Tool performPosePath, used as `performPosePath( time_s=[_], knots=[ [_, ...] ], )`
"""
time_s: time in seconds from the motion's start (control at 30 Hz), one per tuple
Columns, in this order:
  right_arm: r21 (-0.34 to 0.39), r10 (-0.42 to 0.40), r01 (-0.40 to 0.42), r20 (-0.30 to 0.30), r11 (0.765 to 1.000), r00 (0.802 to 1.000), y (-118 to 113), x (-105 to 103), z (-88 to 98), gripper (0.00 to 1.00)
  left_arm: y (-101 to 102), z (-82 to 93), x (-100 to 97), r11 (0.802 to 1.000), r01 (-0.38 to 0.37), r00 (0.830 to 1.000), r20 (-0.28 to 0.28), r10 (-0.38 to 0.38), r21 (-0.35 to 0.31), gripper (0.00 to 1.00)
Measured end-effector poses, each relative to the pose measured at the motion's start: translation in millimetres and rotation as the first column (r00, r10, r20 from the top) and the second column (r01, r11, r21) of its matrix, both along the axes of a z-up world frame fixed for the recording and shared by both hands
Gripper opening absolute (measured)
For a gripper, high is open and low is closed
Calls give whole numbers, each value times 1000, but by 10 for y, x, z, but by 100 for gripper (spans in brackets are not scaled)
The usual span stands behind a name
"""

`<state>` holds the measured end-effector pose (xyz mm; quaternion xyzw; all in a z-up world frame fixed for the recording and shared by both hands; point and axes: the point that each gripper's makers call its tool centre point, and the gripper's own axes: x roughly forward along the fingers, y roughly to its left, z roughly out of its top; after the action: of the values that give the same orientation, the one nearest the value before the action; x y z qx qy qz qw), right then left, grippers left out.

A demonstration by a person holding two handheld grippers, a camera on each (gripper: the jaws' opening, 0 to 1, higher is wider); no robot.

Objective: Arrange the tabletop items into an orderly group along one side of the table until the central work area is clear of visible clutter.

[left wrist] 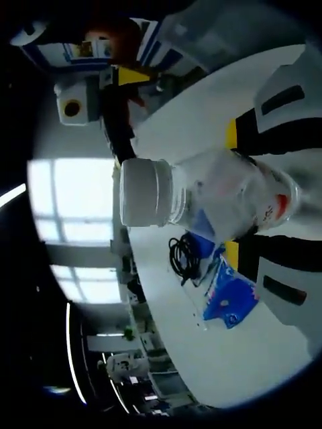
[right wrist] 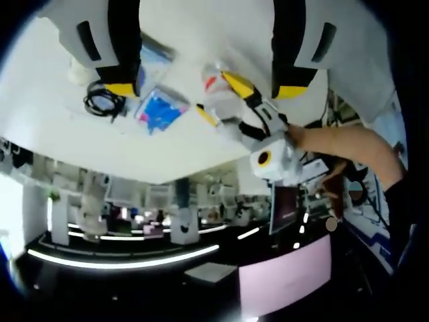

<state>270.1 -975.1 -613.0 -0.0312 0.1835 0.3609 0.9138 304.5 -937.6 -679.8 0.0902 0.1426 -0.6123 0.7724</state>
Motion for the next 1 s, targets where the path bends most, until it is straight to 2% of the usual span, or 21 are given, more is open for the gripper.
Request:
performPosePath(
  time_s=[0.27,0.57,0.67,0.8,0.83,0.9,0.97,1.0],
  knots=[
    [17,-36,36,0,999,999,-55,30,15,77,25,14,80,992,-121,992,-20,121,-40,43],
    [11,-57,57,0,998,998,-86,30,14,77,78,18,135,974,-222,975,-18,221,-37,42],
    [11,-64,64,1,998,998,-95,36,15,77,135,17,179,955,-293,955,-68,290,-49,42],
    [17,-76,76,4,997,997,-108,46,33,77,223,76,227,937,-345,938,-66,341,-61,42],
    [18,-80,80,4,997,997,-115,48,35,77,255,124,260,921,-381,923,-87,374,-81,42],
    [15,-82,82,4,997,997,-120,47,32,76,282,166,276,918,-388,921,-85,381,-89,42],
    [18,-88,88,1,996,996,-126,46,28,76,342,237,334,896,-432,901,-92,424,-101,42],
    [18,-88,88,1,996,996,-126,44,28,76,388,267,368,881,-462,885,-115,450,-106,42]
  ],
)
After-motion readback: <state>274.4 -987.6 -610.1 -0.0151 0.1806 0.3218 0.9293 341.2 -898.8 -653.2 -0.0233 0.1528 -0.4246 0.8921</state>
